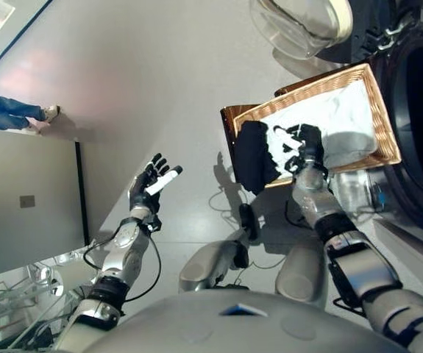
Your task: Pick up the clothes and place them into the washing machine
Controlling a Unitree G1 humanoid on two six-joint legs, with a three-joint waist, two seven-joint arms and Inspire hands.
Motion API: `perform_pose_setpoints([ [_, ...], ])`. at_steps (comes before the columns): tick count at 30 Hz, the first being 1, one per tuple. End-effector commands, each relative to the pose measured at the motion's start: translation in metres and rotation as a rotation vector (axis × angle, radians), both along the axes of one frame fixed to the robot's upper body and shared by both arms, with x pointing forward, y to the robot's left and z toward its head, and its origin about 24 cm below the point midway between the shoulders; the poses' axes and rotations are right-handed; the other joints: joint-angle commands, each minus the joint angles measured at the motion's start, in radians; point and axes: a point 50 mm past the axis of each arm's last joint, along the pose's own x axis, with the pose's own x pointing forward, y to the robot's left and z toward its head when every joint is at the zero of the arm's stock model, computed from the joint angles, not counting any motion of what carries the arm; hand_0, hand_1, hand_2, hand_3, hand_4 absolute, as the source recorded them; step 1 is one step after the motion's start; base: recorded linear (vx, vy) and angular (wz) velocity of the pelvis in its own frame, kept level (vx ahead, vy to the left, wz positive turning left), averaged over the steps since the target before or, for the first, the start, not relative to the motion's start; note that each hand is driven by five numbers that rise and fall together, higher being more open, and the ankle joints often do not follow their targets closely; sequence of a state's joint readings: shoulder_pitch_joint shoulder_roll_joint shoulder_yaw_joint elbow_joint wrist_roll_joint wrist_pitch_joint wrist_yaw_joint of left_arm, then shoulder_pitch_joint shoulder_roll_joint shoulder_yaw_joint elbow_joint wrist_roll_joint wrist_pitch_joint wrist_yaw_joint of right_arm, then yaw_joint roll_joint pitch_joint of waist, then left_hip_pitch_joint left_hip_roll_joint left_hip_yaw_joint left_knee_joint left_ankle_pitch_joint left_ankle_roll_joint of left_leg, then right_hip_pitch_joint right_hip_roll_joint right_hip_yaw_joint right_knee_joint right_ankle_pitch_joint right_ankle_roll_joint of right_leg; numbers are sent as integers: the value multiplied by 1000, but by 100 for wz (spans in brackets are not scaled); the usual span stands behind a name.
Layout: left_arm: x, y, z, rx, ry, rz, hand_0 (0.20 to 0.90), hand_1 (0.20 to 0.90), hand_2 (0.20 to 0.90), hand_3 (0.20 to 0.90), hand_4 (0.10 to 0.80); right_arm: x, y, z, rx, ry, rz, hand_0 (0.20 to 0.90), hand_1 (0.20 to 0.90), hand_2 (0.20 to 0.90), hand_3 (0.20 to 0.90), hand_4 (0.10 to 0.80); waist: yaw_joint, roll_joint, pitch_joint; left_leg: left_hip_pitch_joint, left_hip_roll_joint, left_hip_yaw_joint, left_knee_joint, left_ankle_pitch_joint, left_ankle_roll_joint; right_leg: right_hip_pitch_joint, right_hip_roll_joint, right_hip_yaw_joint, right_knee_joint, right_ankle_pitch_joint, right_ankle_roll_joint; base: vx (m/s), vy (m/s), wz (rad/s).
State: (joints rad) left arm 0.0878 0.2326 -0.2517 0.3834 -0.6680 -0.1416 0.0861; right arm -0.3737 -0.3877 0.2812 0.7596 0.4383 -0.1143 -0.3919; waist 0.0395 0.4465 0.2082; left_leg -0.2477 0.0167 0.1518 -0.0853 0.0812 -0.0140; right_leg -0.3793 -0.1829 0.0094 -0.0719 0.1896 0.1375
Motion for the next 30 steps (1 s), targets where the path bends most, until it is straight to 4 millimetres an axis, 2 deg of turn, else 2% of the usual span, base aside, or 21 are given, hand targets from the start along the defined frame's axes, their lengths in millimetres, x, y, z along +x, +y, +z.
perform_pose_setpoints([
  [1,18,26,28,54,-168,63,900,900,900,900,800,25,28,43,-148,-185,202,200,200,200,200,300,-11,2,24,28,0,3,-2,-4,-80,-31,-22,25,165,-146,-8,-15,-5,-12],
  [2,18,26,28,58,-170,58,900,900,900,900,800,25,29,44,-216,-177,234,249,249,249,249,335,-12,4,27,28,-1,5,-2,-4,-79,-34,-22,29,167,-145,-8,-10,-15,-15],
  [3,19,25,29,60,-173,52,900,900,900,900,800,26,30,46,-290,-171,266,900,900,900,900,800,-13,5,30,28,-1,6,-2,-4,-79,-35,-22,30,169,-146,-7,-4,-19,-17],
  [6,20,21,30,74,-180,29,900,900,900,900,800,28,37,50,-536,-144,374,900,900,900,900,800,-14,11,37,30,-2,6,-2,-1,-80,-37,-23,33,176,-147,-7,-3,-12,-7],
  [7,20,21,30,74,-180,30,900,900,900,900,800,28,37,50,-537,-144,374,900,900,900,900,800,-15,11,38,30,-2,6,-2,-1,-80,-37,-23,32,177,-148,-7,0,0,0],
  [9,21,19,30,78,-181,22,900,900,900,900,800,28,43,48,-679,-125,443,900,900,900,900,800,-15,15,40,31,-2,3,-2,1,-81,-36,-22,32,179,-151,-8,0,0,0],
  [13,23,16,31,74,-191,21,900,900,900,900,800,32,60,43,-853,-103,530,900,900,900,900,800,-5,30,32,27,-3,2,-2,3,-82,-35,-23,30,175,-152,-9,0,0,0],
  [17,23,16,29,77,-183,29,900,900,900,900,800,37,78,44,-916,-120,583,900,900,900,900,800,0,38,29,22,-3,3,-2,4,-84,-39,-21,26,172,-151,-10,0,0,0],
  [24,25,14,29,82,-185,45,900,900,900,900,800,44,97,52,-1023,-171,615,900,900,900,900,800,2,35,33,20,-2,4,-2,1,-85,-43,-19,27,174,-148,-10,0,0,0],
  [30,27,13,29,71,-176,65,900,900,900,900,800,46,112,38,-1096,-101,629,900,900,900,900,800,13,35,25,19,-1,6,-2,-2,-86,-43,-18,28,173,-149,-12,0,0,0],
])
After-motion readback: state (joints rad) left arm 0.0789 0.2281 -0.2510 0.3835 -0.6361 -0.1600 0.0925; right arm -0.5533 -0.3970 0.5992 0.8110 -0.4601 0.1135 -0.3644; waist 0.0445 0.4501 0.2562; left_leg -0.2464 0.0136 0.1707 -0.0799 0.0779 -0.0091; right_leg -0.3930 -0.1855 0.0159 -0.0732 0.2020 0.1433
